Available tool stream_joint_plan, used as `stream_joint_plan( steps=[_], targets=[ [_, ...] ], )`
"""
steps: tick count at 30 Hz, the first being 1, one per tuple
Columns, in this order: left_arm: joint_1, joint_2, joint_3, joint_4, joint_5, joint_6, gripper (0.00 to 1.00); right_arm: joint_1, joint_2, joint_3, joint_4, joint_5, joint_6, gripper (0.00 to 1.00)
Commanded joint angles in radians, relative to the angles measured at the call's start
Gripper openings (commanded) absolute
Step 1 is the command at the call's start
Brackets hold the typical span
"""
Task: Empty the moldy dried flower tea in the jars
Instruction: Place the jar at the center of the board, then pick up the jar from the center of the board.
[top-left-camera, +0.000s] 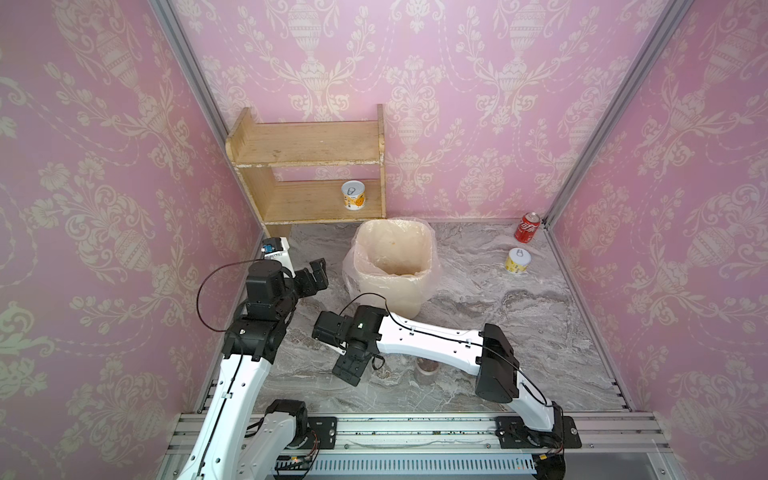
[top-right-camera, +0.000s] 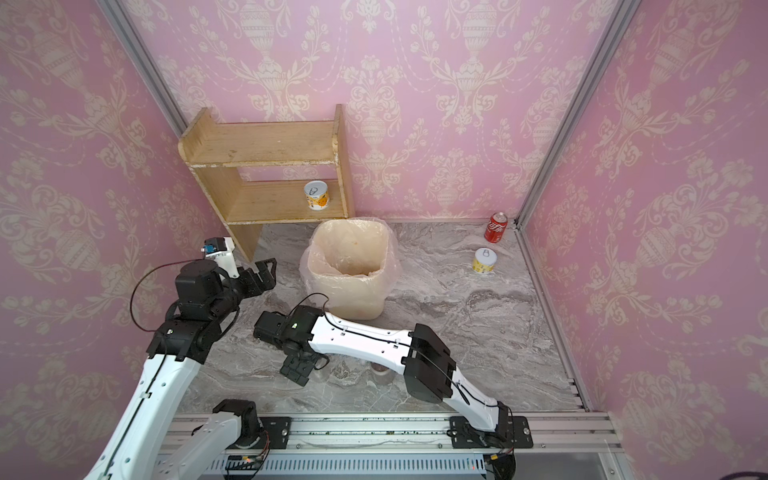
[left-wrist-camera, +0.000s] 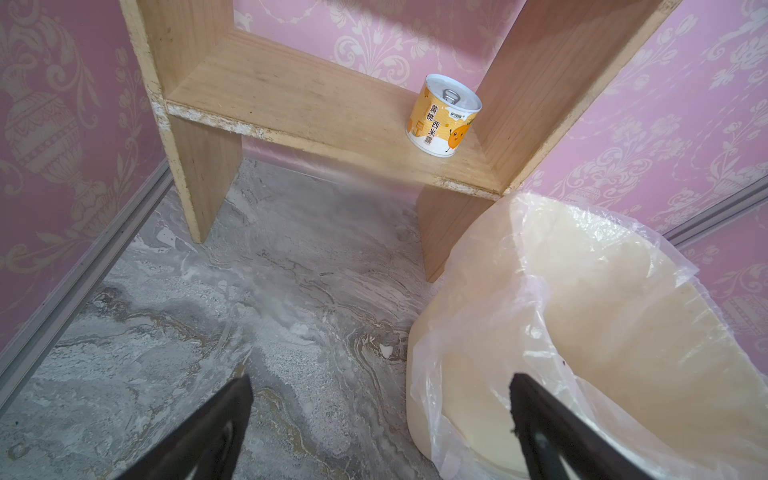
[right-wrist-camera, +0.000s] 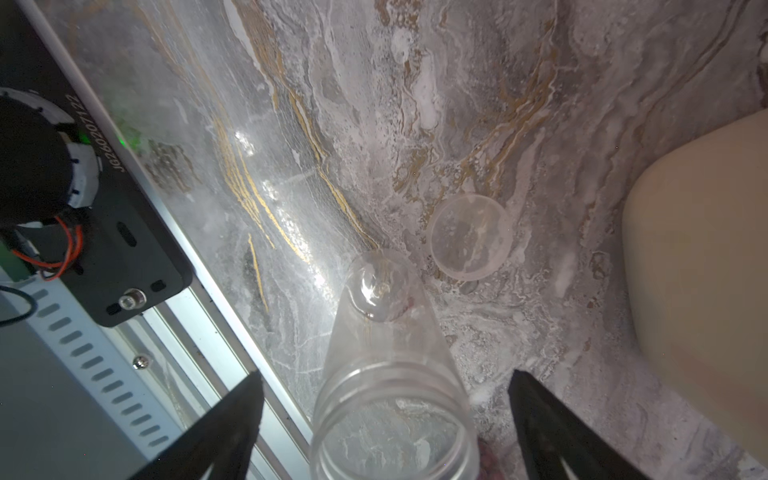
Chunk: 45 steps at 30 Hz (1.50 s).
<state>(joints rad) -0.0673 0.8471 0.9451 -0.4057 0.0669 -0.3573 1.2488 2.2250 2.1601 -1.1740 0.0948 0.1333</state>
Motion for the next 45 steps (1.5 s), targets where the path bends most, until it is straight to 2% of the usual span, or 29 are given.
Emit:
stream_joint_plan(
  steps=[1,10,13,17,24,27,31,34,37,45],
  targets=[
    [0.011,-0.025,0.002,0.007,0.008,-0.007,0.99,0.004,-0.086,0.026,-0.042,0.020,-0.001,0.96],
    [0.011,-0.080,0.037,0.010,0.046,0.061,0.99,-0.037,-0.353,-0.167,0.027,0.038,0.049,0.96],
    [0.011,-0.085,0.050,0.017,0.133,0.088,0.99,-0.056,-0.463,-0.263,0.054,0.056,0.075,0.96],
    [0.011,-0.084,0.044,0.050,0.264,0.060,0.99,-0.077,-0.597,-0.387,0.055,0.104,0.113,0.96],
    [-0.022,-0.121,-0.043,0.181,0.465,0.008,0.99,-0.112,-0.779,-0.592,0.015,0.148,0.190,0.97],
    [-0.106,-0.124,-0.057,0.167,0.467,0.033,0.99,-0.116,-0.832,-0.663,0.027,0.132,0.219,0.97],
    [-0.295,-0.109,-0.054,0.070,0.390,0.139,0.99,-0.117,-0.858,-0.733,0.026,0.109,0.249,0.97],
    [-0.398,-0.111,-0.081,0.052,0.365,0.181,0.99,-0.116,-0.861,-0.780,0.032,0.085,0.256,0.97],
    [-0.432,-0.131,-0.131,0.075,0.354,0.175,0.99,-0.113,-0.861,-0.827,0.046,0.075,0.259,0.96],
    [-0.436,-0.217,-0.255,0.128,0.288,0.150,0.99,-0.092,-0.822,-0.875,0.113,0.039,0.262,0.95]
  ],
)
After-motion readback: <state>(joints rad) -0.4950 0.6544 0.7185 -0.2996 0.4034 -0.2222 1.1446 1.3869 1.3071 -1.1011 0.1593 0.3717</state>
